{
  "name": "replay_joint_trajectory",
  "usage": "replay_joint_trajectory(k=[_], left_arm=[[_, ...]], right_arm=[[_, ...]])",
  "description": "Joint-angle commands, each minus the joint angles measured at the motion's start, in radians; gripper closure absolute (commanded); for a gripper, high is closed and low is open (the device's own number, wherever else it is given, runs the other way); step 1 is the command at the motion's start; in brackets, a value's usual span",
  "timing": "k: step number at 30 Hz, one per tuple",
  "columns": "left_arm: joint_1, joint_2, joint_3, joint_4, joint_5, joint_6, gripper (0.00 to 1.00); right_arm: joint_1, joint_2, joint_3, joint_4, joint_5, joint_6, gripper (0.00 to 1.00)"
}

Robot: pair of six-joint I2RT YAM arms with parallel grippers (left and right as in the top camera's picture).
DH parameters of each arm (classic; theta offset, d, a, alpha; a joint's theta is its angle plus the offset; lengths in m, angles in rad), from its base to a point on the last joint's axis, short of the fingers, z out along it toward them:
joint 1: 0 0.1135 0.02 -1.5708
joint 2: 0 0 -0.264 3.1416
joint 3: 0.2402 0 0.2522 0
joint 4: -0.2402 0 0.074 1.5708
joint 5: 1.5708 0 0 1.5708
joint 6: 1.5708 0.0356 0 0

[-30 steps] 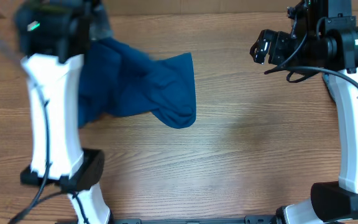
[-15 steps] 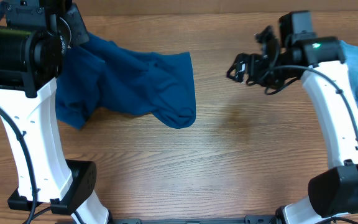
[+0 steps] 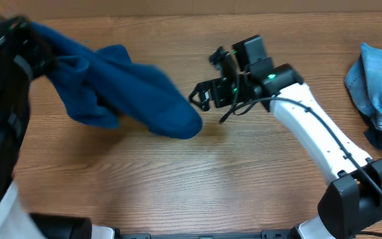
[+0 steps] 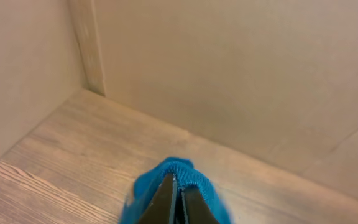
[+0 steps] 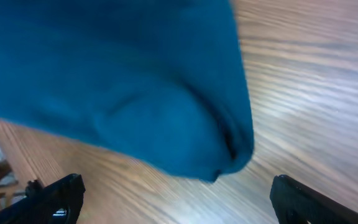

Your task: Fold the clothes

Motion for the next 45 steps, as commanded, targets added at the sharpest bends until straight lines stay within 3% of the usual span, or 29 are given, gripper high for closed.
replay_joint_trajectory(k=[1,5,9,12,24,28,30,33,35,36,39,45], left_arm=[[0.005,-0.073,0.013,0.016,-0.029,-0.011,0.96],[0.005,-0.113,0.013,0.081,-0.001,-0.011,0.96],[0.005,-0.122,0.013,0.154,0.120,-0.011,0.96],[0.005,-0.116,0.012,0.176,0.177,-0.011,0.96],[0.005,-0.108,0.012,0.198,0.183,-0.003,0.96],[0.005,-0.108,0.012,0.199,0.183,-0.003,0.95],[0.005,-0.108,0.012,0.198,0.183,-0.003,0.95],[0.005,-0.108,0.012,0.198,0.187,-0.003,0.95],[0.005,-0.108,0.012,0.197,0.190,-0.003,0.95],[0.005,-0.108,0.012,0.197,0.190,-0.003,0.95],[0.005,-0.108,0.012,0.192,0.190,-0.004,0.95],[0.005,-0.098,0.010,0.185,0.169,0.010,0.94]], right_arm=[[0.053,-0.001,-0.029,0.058,-0.001,-0.006,0.00],[0.079,0.001,-0.039,0.112,0.000,-0.011,0.00],[0.102,0.004,-0.040,0.147,-0.005,-0.019,0.00],[0.141,0.004,-0.040,0.150,-0.120,-0.117,0.00],[0.422,0.045,-0.040,0.125,-0.176,-0.393,0.00],[0.499,0.088,-0.040,0.159,-0.150,-0.413,0.02],[0.520,0.107,-0.040,0.179,-0.151,-0.399,0.09],[0.532,0.119,-0.040,0.205,-0.136,-0.398,0.53],[0.531,0.119,-0.039,0.231,-0.027,-0.361,0.89],[0.526,0.119,-0.037,0.242,0.042,-0.319,0.95],[0.490,0.119,-0.031,0.281,0.245,-0.209,0.96],[0.367,0.119,-0.022,0.331,0.311,-0.158,0.96]])
